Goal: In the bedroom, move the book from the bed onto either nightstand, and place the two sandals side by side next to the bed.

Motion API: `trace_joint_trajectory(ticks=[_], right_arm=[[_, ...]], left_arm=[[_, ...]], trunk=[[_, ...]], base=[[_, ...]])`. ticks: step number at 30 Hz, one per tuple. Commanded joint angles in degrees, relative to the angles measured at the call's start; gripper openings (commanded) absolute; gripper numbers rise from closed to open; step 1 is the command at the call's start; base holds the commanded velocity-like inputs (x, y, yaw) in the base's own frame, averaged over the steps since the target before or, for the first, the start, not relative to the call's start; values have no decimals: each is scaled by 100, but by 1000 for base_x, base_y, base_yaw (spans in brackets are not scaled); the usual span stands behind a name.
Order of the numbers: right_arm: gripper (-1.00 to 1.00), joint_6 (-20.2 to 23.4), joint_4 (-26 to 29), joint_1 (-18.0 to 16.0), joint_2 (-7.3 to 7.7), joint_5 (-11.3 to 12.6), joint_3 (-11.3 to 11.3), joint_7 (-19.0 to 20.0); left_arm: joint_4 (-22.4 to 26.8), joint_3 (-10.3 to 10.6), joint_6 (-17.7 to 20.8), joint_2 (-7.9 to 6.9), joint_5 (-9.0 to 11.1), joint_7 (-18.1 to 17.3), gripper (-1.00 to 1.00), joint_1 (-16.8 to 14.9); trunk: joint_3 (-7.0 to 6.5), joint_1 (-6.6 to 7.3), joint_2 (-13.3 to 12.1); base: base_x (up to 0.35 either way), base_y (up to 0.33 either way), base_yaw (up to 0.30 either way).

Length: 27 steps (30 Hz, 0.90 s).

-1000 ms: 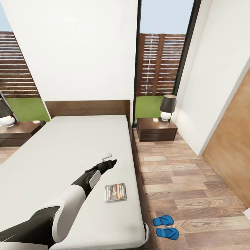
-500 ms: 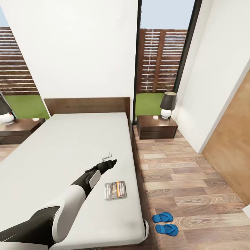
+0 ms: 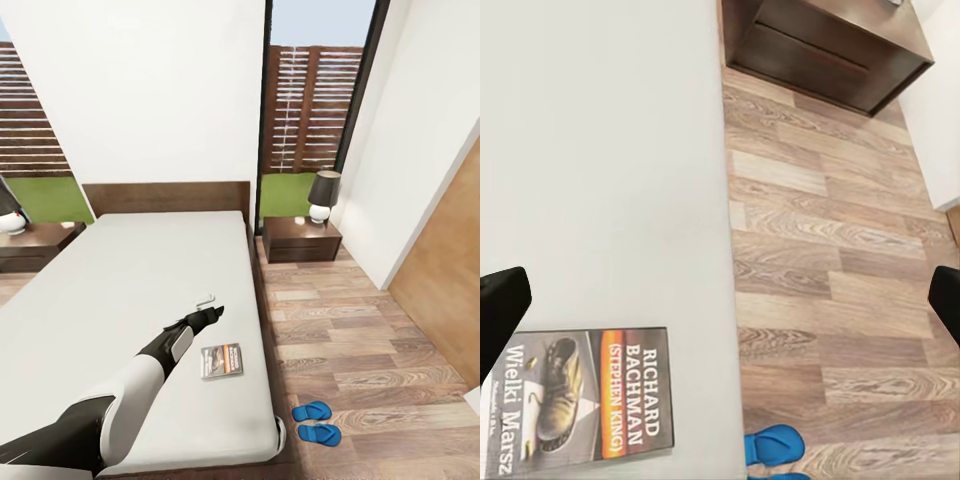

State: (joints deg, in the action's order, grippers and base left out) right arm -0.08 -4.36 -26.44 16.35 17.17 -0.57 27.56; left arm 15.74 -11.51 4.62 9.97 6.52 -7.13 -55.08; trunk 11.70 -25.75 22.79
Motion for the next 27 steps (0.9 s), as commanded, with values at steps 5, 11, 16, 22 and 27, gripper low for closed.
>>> trace_joint_trajectory(ticks=[5,11,16,22,27], right_arm=[[100,-2,-21,-10,5,41,-4,30],[100,-1,-21,-10,4,41,-2,30],[100,-4,-21,-10,4,41,-4,30],[100,-8,-21,-10,3,41,-1,30],[100,-7,-21,-10,4,41,-2,30]], left_arm=[[8,-27,48,3,60,-25,100,-3],[9,-27,48,3,60,-25,100,-3],[8,-27,48,3,60,-25,100,-3],[8,-27,48,3,60,-25,100,-3],[8,-27,48,3,60,-25,100,-3]], trunk=[[57,-3,12],[112,-3,12],[158,-3,12],[212,-3,12],[258,-3,12]], base=[[0,0,0],[0,0,0],[0,0,0],[0,0,0],[0,0,0]])
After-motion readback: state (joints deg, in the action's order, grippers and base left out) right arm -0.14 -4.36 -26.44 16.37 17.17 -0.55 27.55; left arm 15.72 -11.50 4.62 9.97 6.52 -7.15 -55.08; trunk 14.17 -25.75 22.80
